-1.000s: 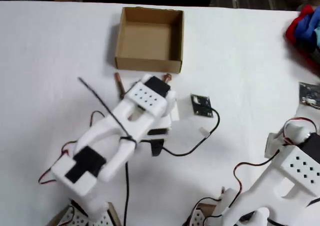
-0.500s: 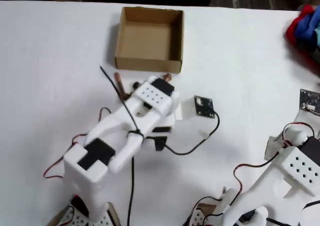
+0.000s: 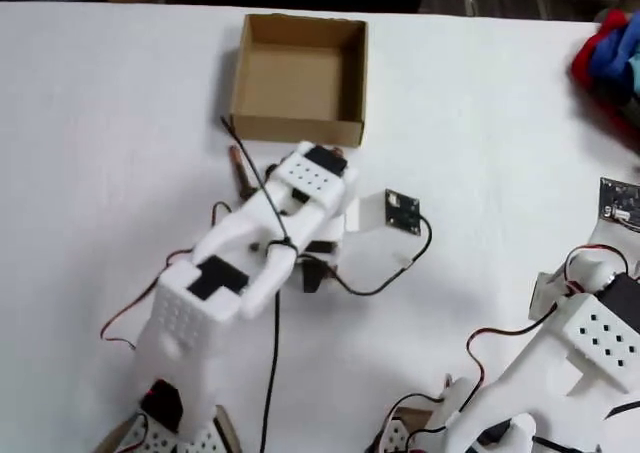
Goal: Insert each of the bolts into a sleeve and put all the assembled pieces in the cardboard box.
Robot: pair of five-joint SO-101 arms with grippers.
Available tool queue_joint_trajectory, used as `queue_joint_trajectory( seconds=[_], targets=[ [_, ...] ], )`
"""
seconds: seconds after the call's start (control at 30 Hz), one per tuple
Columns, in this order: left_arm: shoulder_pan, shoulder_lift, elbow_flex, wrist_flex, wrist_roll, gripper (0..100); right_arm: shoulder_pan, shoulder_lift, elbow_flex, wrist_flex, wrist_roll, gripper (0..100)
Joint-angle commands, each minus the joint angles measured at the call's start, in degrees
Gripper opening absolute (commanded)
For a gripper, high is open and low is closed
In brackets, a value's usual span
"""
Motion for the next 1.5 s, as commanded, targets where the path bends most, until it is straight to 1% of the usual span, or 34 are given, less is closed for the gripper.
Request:
queue_joint_trajectory(
  seconds=[0.0,0.13,0.37,0.4,0.57,0.63,0.77,0.93,1.0,1.03,1.13,1.23,1.33,1.43,1.47],
  targets=[
    [-0.26,1.93,-6.2,2.46,-0.09,27,0.22,0.13,-0.26,-0.84,0.53,1.9],
    [-0.26,3.78,-10.68,6.42,2.02,27,0.13,0.13,-0.26,-0.84,0.53,1.9],
    [-0.18,4.13,-11.03,7.91,2.2,27,0.13,0.13,-0.26,-0.92,0.53,1.9],
    [0.0,4.22,-11.12,8.35,2.2,25,0.13,0.13,-0.26,-0.92,0.53,1.9],
    [3.25,4.22,-11.03,10.29,2.2,10,0.13,0.13,-0.26,-0.92,0.53,1.9],
    [4.22,4.31,-11.03,9.76,3.96,7,0.13,0.13,-0.26,-0.92,0.53,1.9],
    [5.19,4.4,-11.03,8.88,4.92,11,0.13,0.13,-0.26,-0.92,0.53,1.9],
    [4.84,4.4,-10.68,8.88,4.92,23,0.13,0.13,-0.26,-0.92,0.53,1.9],
    [4.84,4.4,-9.71,8.79,4.84,26,0.13,0.13,-0.26,-0.92,0.53,1.9],
    [4.84,4.4,-9.19,8.7,4.75,26,0.13,0.13,-0.26,-0.92,0.53,1.9],
    [4.84,4.4,-6.37,5.8,4.84,24,0.13,0.13,-0.26,-0.92,0.53,1.9],
    [4.84,4.4,-3.65,2.9,4.92,20,0.13,0.13,-0.26,-0.92,0.53,1.9],
    [4.84,4.4,-2.51,0.88,5.01,12,0.13,0.13,-0.26,-0.84,0.53,1.9],
    [4.84,4.22,-2.95,0.53,5.19,2,0.13,0.13,-0.26,-0.84,0.53,1.9],
    [4.84,4.13,-3.03,0.44,6.07,2,0.13,0.13,-0.26,-0.84,0.53,1.9]
  ],
)
